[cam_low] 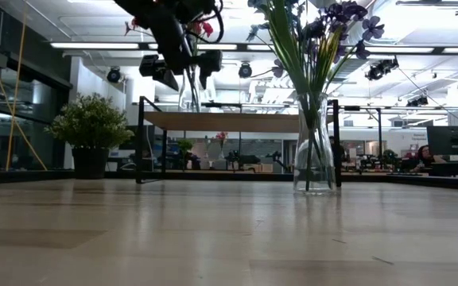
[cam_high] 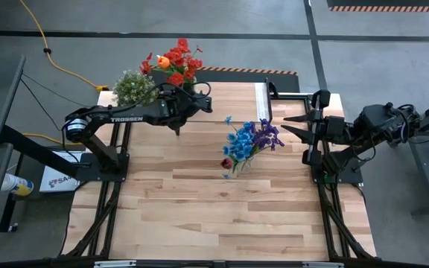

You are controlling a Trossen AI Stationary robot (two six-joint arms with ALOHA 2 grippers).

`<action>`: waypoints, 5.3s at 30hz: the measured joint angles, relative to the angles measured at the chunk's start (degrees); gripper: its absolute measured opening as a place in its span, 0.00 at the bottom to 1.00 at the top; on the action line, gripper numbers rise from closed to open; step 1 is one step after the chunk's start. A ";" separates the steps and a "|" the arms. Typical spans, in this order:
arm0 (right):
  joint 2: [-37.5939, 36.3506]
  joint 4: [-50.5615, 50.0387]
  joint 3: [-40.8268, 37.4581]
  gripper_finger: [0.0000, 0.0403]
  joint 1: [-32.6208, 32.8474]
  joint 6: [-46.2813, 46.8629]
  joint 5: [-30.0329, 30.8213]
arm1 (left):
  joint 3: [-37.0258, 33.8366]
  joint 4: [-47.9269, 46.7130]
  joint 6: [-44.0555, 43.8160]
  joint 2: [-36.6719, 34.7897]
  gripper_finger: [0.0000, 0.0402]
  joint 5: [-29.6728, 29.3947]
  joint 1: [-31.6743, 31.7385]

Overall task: Pick and place flowers into a vace then onto a shelf
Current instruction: Put the transparent vase with flowers on the shelf

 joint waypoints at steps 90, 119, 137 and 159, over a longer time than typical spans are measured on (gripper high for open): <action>-14.55 -57.08 -20.69 0.17 0.16 77.46 -16.19 | 0.20 -30.99 -1.84 -15.33 0.94 -1.41 -40.82; -25.40 -12.54 -56.32 0.17 0.14 79.29 -10.05 | 0.19 -32.56 -16.67 -15.32 0.94 -3.19 -40.71; -25.35 25.44 -72.50 0.17 0.01 79.39 -4.65 | 0.15 -32.97 -20.67 -16.60 0.94 4.98 -40.73; -13.22 42.94 -72.32 0.17 -0.02 61.62 0.96 | 0.14 -32.81 -19.54 -18.23 0.94 10.15 -40.73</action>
